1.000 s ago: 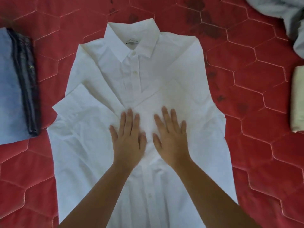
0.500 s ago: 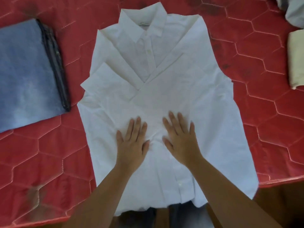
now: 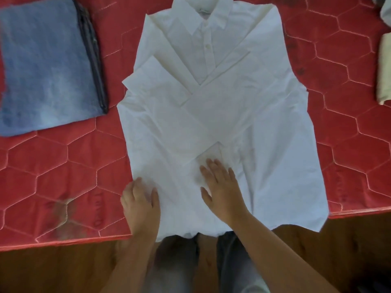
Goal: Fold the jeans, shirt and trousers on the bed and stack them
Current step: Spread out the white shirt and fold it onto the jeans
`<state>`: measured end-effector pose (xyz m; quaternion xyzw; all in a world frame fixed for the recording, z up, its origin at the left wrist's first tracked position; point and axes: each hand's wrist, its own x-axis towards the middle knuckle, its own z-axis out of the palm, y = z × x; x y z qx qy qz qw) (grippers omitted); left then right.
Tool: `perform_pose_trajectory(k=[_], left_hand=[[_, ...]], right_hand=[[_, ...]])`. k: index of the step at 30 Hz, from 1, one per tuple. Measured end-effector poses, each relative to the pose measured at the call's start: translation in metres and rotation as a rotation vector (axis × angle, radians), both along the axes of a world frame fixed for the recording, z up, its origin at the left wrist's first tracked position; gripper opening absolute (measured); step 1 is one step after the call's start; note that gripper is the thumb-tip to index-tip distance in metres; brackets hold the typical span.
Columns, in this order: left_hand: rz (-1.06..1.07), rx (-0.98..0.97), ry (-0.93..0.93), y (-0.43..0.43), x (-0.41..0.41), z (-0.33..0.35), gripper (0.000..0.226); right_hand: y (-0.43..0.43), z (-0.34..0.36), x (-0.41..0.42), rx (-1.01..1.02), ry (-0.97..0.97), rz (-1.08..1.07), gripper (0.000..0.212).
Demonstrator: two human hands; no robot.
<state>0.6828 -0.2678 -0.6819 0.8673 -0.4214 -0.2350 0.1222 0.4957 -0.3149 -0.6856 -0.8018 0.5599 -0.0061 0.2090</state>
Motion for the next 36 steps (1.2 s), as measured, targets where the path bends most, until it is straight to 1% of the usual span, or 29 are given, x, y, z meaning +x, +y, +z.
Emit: perform_pose_trajectory(k=[3, 4, 5, 7, 8, 9, 10, 12, 14, 16, 17, 19, 22, 24, 25, 27, 28, 29, 32, 33, 34, 36], left_hand=[[0.245, 0.043, 0.125, 0.021, 0.007, 0.006, 0.049], [0.294, 0.065, 0.161, 0.029, 0.01, 0.007, 0.047], [0.298, 0.09, 0.186, 0.037, 0.013, 0.008, 0.041], [0.217, 0.147, 0.201, 0.05, 0.016, 0.01, 0.021], [0.16, 0.181, 0.191, 0.056, 0.016, 0.011, 0.015], [0.112, 0.214, 0.18, 0.061, 0.016, 0.011, 0.013], [0.088, 0.231, 0.173, 0.064, 0.014, 0.011, 0.014], [0.117, 0.242, 0.181, 0.066, 0.012, 0.016, 0.014], [0.182, 0.179, 0.208, 0.066, 0.014, 0.022, 0.015], [0.21, 0.092, 0.2, 0.07, 0.023, 0.022, 0.018], [0.208, 0.086, 0.184, 0.074, 0.029, 0.021, 0.02], [0.157, 0.163, 0.121, 0.081, 0.04, 0.017, 0.023], [0.123, 0.312, 0.053, 0.088, 0.047, 0.007, 0.02], [0.147, 0.316, 0.035, 0.087, 0.043, 0.008, 0.019], [0.135, 0.287, -0.026, 0.086, 0.039, 0.01, 0.02], [0.084, 0.213, -0.222, 0.081, 0.025, 0.015, 0.024], [0.046, 0.167, -0.294, 0.077, 0.014, 0.017, 0.028], [-0.017, 0.113, -0.321, 0.072, 0.0, 0.02, 0.032], [-0.36, -0.026, -0.267, 0.049, -0.051, 0.019, 0.036], [-0.488, -0.035, -0.231, 0.041, -0.07, 0.017, 0.039], [-0.597, -0.005, -0.18, 0.033, -0.09, 0.017, 0.043], [-0.729, 0.137, -0.078, 0.02, -0.127, 0.013, 0.052]], right_hand=[[0.019, 0.001, 0.031, 0.038, 0.006, 0.038, 0.049], [0.027, 0.001, 0.038, 0.032, 0.014, 0.052, 0.048], [0.034, 0.0, 0.044, 0.032, 0.023, 0.067, 0.049], [0.047, -0.001, 0.049, 0.056, 0.045, 0.096, 0.062], [0.051, -0.002, 0.049, 0.068, 0.062, 0.111, 0.068], [0.055, -0.003, 0.049, 0.076, 0.079, 0.121, 0.069], [0.058, -0.004, 0.048, 0.08, 0.097, 0.129, 0.07], [0.062, -0.005, 0.046, 0.088, 0.127, 0.145, 0.067], [0.061, -0.005, 0.045, 0.07, 0.157, 0.153, 0.06], [0.058, -0.006, 0.042, 0.069, 0.182, 0.145, 0.062], [0.056, -0.006, 0.039, 0.077, 0.196, 0.151, 0.063], [0.055, -0.009, 0.031, 0.07, 0.22, 0.202, 0.065], [0.056, -0.013, 0.02, 0.079, 0.201, 0.286, 0.071], [0.06, -0.008, 0.012, 0.082, 0.151, 0.272, 0.072], [0.062, -0.004, 0.007, 0.088, 0.125, 0.249, 0.07], [0.064, 0.001, -0.011, 0.11, 0.072, 0.161, 0.064], [0.064, 0.004, -0.023, 0.115, 0.053, 0.101, 0.061], [0.064, 0.007, -0.037, 0.106, 0.043, 0.033, 0.059], [0.059, 0.013, -0.084, 0.113, 0.045, -0.161, 0.055], [0.056, 0.015, -0.1, 0.106, 0.05, -0.21, 0.055], [0.053, 0.018, -0.116, 0.117, 0.057, -0.263, 0.056], [0.047, 0.024, -0.148, 0.195, 0.081, -0.38, 0.057]])
